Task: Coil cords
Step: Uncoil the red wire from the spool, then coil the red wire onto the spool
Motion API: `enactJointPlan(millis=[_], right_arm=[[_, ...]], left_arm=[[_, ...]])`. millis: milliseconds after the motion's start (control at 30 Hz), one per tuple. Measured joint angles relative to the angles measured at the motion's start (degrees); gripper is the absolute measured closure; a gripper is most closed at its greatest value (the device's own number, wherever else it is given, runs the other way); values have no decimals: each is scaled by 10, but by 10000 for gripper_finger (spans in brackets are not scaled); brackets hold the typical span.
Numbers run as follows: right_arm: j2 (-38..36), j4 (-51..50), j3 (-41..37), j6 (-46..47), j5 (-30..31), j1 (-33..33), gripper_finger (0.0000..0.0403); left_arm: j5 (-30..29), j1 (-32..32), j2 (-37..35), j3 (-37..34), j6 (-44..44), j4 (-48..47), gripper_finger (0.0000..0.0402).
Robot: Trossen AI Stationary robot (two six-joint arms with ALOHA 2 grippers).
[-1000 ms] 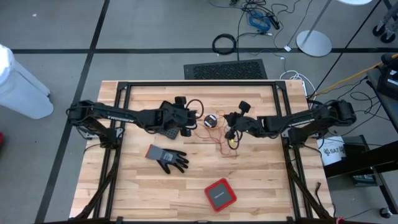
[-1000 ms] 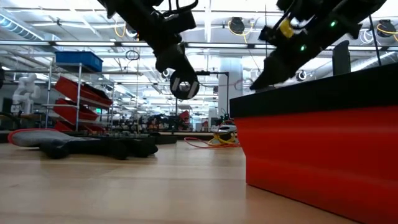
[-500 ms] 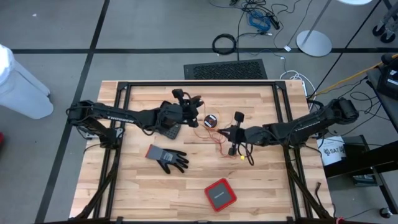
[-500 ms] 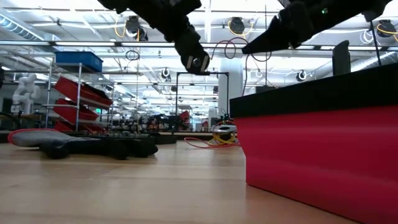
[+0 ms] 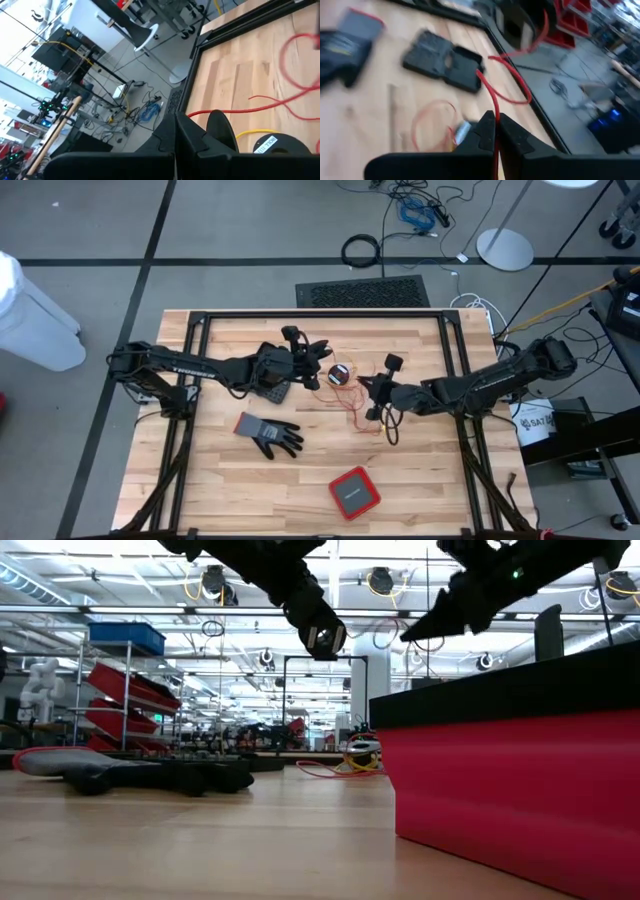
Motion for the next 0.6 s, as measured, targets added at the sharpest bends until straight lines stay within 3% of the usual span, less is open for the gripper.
enactJointPlan(millis=[233,433,600], right_arm=[[0,-117,0,90,-41,-12,315],[0,-150,0,138,-83,9,234],[-12,-145,0,129,-35,28,204]], left_arm=[[0,-5,-10,0,29,3,401],[3,-5,-14,0,44,-3,401],[91,-7,-14,0,45,-14,402]])
